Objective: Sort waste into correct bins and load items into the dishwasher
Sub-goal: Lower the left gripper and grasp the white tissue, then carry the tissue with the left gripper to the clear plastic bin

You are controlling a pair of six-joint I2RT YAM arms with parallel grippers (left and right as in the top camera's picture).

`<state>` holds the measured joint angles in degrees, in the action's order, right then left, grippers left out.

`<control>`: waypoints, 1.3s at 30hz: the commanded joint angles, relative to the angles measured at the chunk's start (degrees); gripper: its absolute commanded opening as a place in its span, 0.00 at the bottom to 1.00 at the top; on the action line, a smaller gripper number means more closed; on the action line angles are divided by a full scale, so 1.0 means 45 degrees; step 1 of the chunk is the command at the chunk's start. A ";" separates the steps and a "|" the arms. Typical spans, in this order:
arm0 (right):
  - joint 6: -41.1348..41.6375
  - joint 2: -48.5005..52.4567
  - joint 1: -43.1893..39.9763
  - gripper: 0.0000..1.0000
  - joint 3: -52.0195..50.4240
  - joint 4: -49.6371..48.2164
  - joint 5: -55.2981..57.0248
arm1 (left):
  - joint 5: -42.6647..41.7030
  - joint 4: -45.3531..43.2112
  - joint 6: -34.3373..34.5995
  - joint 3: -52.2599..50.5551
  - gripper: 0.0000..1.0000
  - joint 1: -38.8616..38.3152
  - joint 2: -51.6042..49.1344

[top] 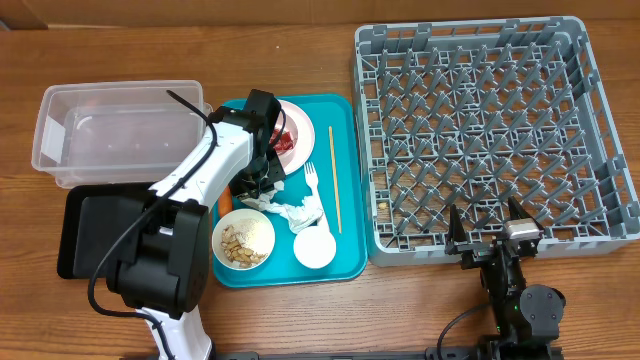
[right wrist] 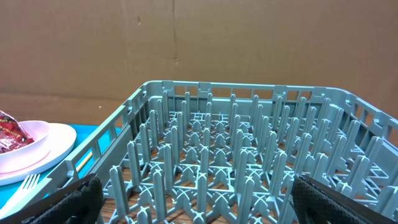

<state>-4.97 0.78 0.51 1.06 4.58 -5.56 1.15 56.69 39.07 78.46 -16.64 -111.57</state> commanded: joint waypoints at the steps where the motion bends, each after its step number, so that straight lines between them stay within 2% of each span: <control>1: -0.0092 -0.0136 0.0087 1.00 -0.0136 -0.0049 -0.0019 | 0.0165 -0.0034 0.0078 -0.0058 0.04 -0.0058 -0.0117; 5: -0.0092 -0.0136 0.0087 1.00 -0.0136 -0.0049 -0.0019 | 0.0175 0.0500 -0.0121 0.0316 0.04 -0.0058 0.0034; 13: -0.0092 -0.0136 0.0087 1.00 -0.0136 -0.0049 -0.0019 | 0.0500 0.2395 -0.0466 0.2739 0.04 -0.0024 0.1370; 23: -0.0092 -0.0136 0.0087 1.00 -0.0136 -0.0049 -0.0019 | 0.1039 0.2744 -0.1107 0.3555 0.04 0.0219 0.3293; 30: -0.0092 -0.0136 0.0087 1.00 -0.0136 -0.0049 -0.0019 | 0.1273 0.2424 -0.2225 0.3555 0.04 0.1292 0.3949; 39: -0.0092 -0.0136 0.0087 1.00 -0.0136 -0.0049 -0.0019 | 0.1161 0.2186 -0.2239 0.3555 0.04 0.3521 0.3857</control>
<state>-5.02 0.78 0.51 1.06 4.60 -5.58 5.67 67.37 29.98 93.23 -3.18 -94.91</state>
